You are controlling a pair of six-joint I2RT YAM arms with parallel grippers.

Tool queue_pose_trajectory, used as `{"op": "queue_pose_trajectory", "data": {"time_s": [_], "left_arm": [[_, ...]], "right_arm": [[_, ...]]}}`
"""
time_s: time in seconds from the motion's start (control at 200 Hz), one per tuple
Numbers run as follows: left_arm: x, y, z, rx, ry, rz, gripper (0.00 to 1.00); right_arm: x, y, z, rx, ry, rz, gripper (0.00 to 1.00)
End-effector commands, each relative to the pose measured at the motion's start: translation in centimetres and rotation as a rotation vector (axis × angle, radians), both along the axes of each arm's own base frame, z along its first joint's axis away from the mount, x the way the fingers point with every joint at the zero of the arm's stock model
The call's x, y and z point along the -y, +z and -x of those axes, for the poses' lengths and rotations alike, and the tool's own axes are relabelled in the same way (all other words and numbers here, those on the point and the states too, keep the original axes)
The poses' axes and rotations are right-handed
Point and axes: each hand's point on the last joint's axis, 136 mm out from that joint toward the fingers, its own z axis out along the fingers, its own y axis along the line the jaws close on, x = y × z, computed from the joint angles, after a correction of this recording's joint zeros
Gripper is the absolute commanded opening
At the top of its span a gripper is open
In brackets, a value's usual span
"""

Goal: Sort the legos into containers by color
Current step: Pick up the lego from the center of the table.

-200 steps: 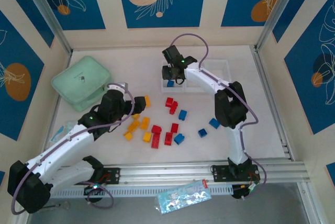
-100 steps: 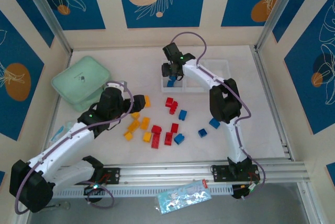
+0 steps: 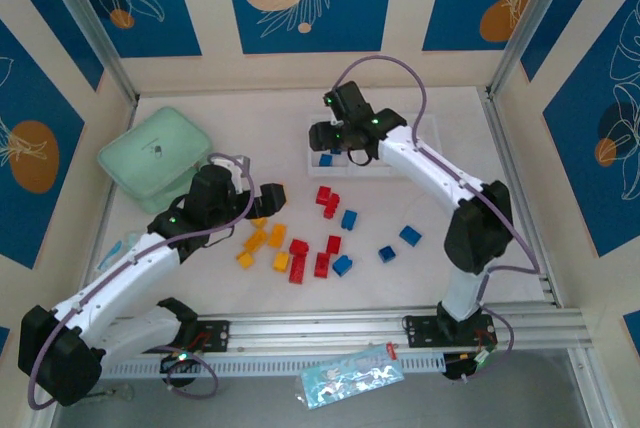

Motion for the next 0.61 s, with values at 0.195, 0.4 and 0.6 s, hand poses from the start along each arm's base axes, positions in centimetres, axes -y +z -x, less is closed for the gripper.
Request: {"op": "queue_pose_trajectory", "data": {"time_s": [0.195,0.4,0.6], "left_arm": [[2.7,-1.5,2.1,-0.044,-0.068,0.001,0.99],[4.3,-2.4,3.4,-0.058,-0.077,0.014,0.99],[5.4,-4.2,3.9,-0.090,-0.073,0.013,0.99]], "right_arm": [[1.9,-5.3,6.1,-0.215,0.015,0.020,0.67],[3.5,-8.8,9.2,-0.297,0.007,0.063,0.72],[3.5,-12.3,10.8,-0.351,-0.002,0.101,0.77]]}}
